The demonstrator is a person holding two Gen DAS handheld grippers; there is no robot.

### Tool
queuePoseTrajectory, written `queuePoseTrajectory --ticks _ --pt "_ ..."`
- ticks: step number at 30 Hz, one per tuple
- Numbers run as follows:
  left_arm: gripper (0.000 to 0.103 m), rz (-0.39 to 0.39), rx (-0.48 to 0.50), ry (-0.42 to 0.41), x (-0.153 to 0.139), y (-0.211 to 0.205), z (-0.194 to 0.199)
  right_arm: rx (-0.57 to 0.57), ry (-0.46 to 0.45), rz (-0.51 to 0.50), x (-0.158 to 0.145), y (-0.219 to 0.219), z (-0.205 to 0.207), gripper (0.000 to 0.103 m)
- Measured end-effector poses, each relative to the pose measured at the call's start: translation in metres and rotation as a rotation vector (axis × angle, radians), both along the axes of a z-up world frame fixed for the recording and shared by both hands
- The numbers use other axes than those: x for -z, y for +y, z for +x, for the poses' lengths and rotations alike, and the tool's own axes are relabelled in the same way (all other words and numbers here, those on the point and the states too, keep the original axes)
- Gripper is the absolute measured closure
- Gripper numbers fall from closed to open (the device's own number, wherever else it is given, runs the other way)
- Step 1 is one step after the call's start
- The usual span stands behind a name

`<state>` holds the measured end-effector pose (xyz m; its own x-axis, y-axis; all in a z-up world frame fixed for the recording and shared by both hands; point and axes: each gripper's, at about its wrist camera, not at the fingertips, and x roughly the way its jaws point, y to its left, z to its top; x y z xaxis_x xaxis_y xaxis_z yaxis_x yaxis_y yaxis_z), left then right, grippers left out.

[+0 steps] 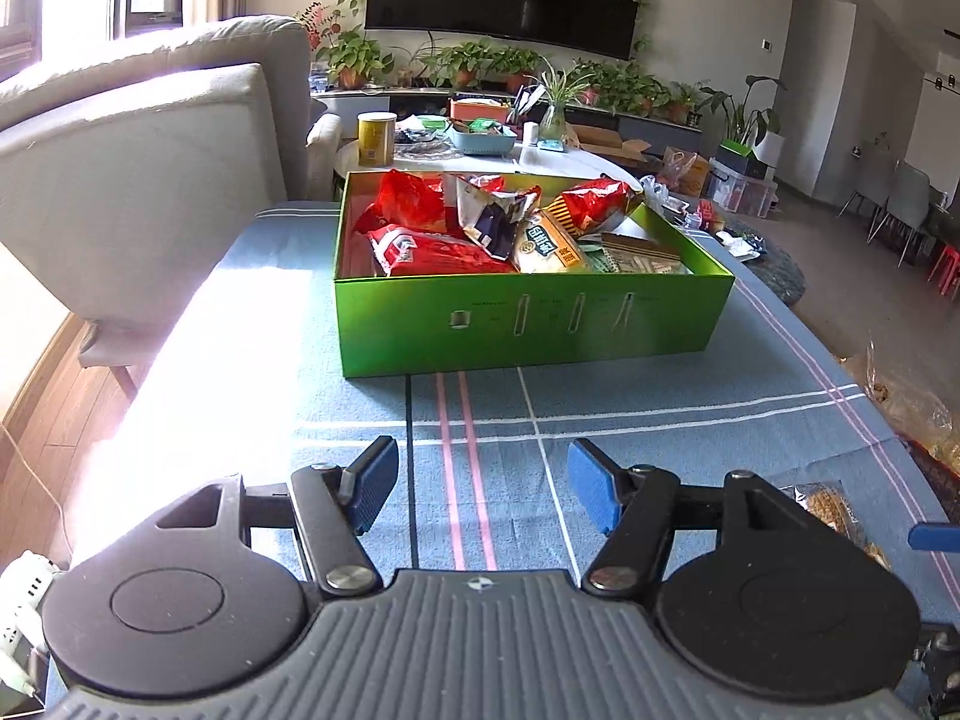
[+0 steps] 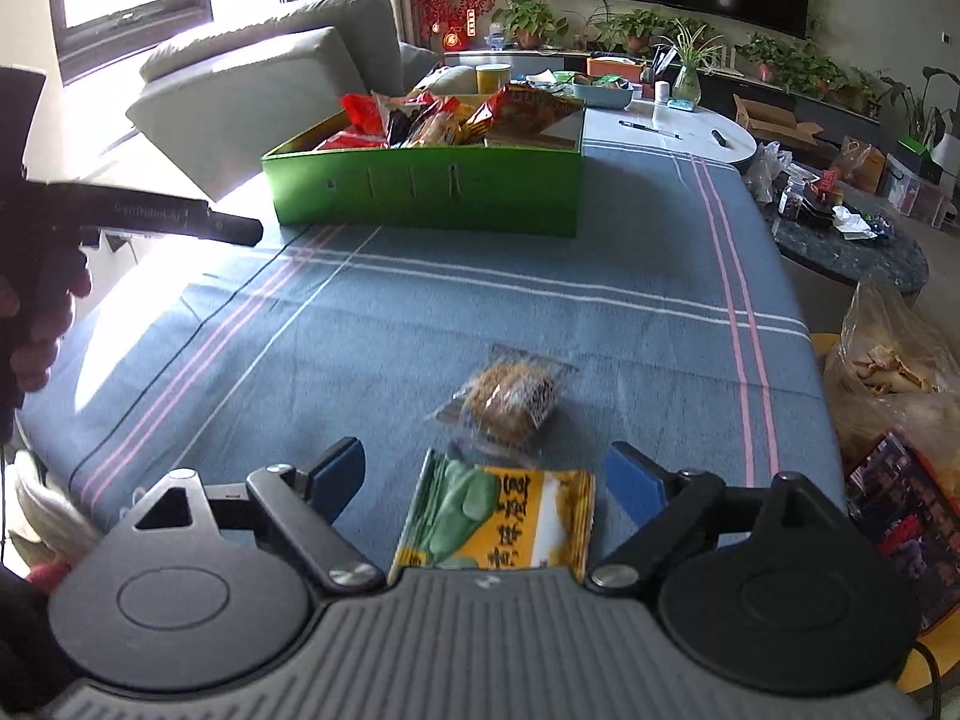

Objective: Organize snacks
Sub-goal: 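Move both grippers back toward the remaining snacks on the cloth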

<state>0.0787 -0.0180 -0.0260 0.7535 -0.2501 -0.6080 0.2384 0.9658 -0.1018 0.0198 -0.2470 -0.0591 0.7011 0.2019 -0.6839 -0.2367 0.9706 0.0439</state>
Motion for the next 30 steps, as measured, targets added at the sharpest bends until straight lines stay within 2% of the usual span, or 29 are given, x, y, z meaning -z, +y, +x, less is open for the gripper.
queuePoseTrajectory --ticks 3,8,14,21,25,30 --pt "0.043 -0.014 -0.006 -0.007 -0.003 0.004 -0.006 -0.010 0.017 -0.022 0.006 -0.002 -0.010 0.018" --pt "0.043 -0.020 -0.002 -0.010 -0.005 0.006 -0.014 0.012 0.070 -0.003 0.022 -0.008 -0.013 0.016" --pt "0.042 -0.020 0.000 -0.001 -0.002 0.007 -0.016 -0.010 0.051 -0.016 0.025 -0.001 -0.022 0.015" --pt "0.043 -0.027 -0.010 0.020 0.003 0.007 -0.015 0.016 0.052 -0.058 0.025 -0.018 -0.029 0.015" --pt "0.042 -0.025 0.004 0.020 0.004 0.002 -0.016 0.016 0.041 -0.060 0.029 -0.019 -0.021 0.012" --pt "0.042 -0.008 0.032 0.021 0.006 -0.004 -0.020 -0.004 -0.005 -0.030 0.034 -0.001 0.003 0.011"
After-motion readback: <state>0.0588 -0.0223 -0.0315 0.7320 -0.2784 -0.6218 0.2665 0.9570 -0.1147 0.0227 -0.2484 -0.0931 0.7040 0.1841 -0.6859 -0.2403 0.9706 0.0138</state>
